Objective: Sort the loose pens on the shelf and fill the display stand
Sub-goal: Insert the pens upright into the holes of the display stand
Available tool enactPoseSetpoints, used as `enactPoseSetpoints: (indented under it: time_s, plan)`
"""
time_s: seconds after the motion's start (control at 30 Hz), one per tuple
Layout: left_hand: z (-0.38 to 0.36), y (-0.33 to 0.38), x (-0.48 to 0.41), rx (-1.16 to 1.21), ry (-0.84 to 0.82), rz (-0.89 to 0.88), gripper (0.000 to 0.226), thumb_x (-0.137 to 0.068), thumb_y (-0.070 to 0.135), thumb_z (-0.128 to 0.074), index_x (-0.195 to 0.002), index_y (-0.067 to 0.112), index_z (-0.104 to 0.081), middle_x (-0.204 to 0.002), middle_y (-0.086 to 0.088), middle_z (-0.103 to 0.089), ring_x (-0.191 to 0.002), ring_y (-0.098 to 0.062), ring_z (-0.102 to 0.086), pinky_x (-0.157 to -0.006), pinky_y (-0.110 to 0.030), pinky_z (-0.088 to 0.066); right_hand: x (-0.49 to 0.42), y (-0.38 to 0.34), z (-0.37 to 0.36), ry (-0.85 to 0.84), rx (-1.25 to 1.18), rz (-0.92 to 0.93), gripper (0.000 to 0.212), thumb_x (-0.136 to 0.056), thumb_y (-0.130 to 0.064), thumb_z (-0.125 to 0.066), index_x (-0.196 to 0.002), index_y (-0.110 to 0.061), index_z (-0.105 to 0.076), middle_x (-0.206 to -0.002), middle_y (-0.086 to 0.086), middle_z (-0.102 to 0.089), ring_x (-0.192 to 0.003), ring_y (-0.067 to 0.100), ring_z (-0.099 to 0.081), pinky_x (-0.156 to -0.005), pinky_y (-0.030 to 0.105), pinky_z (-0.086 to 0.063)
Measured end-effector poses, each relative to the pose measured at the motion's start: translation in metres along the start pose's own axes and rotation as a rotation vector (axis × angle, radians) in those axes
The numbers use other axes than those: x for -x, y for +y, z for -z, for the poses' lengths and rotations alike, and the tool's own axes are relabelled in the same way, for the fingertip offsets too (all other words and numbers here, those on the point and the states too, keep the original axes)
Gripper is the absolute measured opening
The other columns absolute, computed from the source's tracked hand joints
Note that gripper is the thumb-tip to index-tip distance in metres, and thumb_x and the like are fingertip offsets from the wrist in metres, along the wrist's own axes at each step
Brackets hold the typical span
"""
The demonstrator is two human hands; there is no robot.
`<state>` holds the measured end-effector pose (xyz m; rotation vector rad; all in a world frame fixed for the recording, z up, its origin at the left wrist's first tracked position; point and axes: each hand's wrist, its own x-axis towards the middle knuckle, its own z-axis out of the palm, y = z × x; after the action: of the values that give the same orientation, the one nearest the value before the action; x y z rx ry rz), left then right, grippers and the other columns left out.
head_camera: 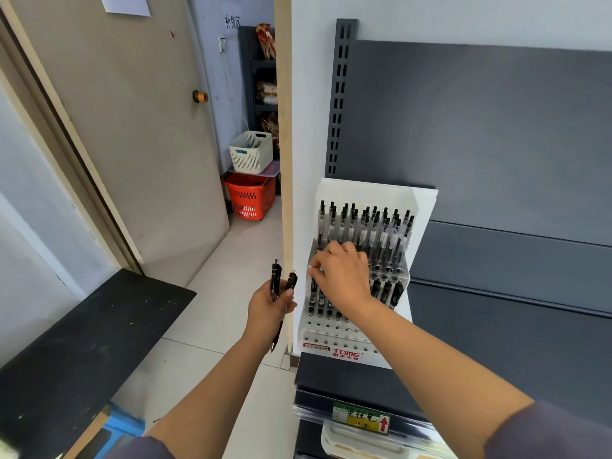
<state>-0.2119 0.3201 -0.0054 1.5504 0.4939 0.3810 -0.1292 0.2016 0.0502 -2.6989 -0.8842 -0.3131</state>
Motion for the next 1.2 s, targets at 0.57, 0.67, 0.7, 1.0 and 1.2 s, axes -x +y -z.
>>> enactPoseSetpoints:
  time_s: [0.57,0.67,0.7,1.0,1.2]
  plan:
    - [-0.014,0.025,0.000,0.031,-0.169,-0.100,0.018,-0.097,0.012,-0.047,-0.110,0.012,-0.060,-0.093,-0.006,-0.067,-0.085,-0.017,-0.063,-0.070,-0.025,-0.052,-0.004,-0.003,0.027,-0.152,-0.556,-0.087,0.005,-0.087,-0.023,-0.063,-0.092,-0.023,-0.063,-0.091,-0.005,-0.067,-0.089,0.011,-0.062,-0.084,0.036,-0.053]
    - [-0.015,0.026,0.002,0.002,-0.153,-0.116,0.019,-0.096,0.014,-0.049,-0.112,0.011,-0.059,-0.095,-0.006,-0.066,-0.087,-0.016,-0.063,-0.072,-0.028,-0.052,-0.002,-0.001,0.030,-0.101,-0.618,-0.124,0.004,-0.085,-0.022,-0.065,-0.086,-0.024,-0.063,-0.083,-0.008,-0.066,-0.083,0.007,-0.062,-0.082,0.032,-0.054]
    - [-0.015,0.025,0.002,-0.014,-0.122,-0.121,0.018,-0.096,0.014,-0.048,-0.110,0.012,-0.060,-0.092,-0.003,-0.066,-0.084,-0.015,-0.062,-0.071,-0.027,-0.051,-0.002,-0.001,0.032,-0.074,-0.640,-0.137,0.005,-0.085,-0.021,-0.066,-0.085,-0.024,-0.063,-0.081,-0.010,-0.065,-0.081,0.006,-0.062,-0.082,0.031,-0.054]
    - [-0.005,0.014,0.005,-0.104,0.018,-0.079,0.017,-0.098,0.020,-0.045,-0.094,0.014,-0.060,-0.078,0.000,-0.061,-0.067,-0.015,-0.056,-0.058,-0.024,-0.042,0.000,-0.004,0.038,-0.039,-0.570,-0.083,0.009,-0.086,-0.020,-0.064,-0.095,-0.019,-0.064,-0.086,-0.007,-0.066,-0.084,0.011,-0.064,-0.083,0.036,-0.054]
    - [0.002,0.004,0.004,-0.162,0.051,-0.029,0.016,-0.097,0.022,-0.047,-0.097,0.013,-0.059,-0.066,-0.001,-0.053,-0.053,-0.012,-0.044,-0.049,-0.022,-0.035,0.012,-0.003,0.018,-0.095,-0.315,-0.029,0.020,-0.089,-0.028,-0.059,-0.109,-0.025,-0.062,-0.097,-0.009,-0.068,-0.100,0.014,-0.056,-0.085,0.034,-0.046]
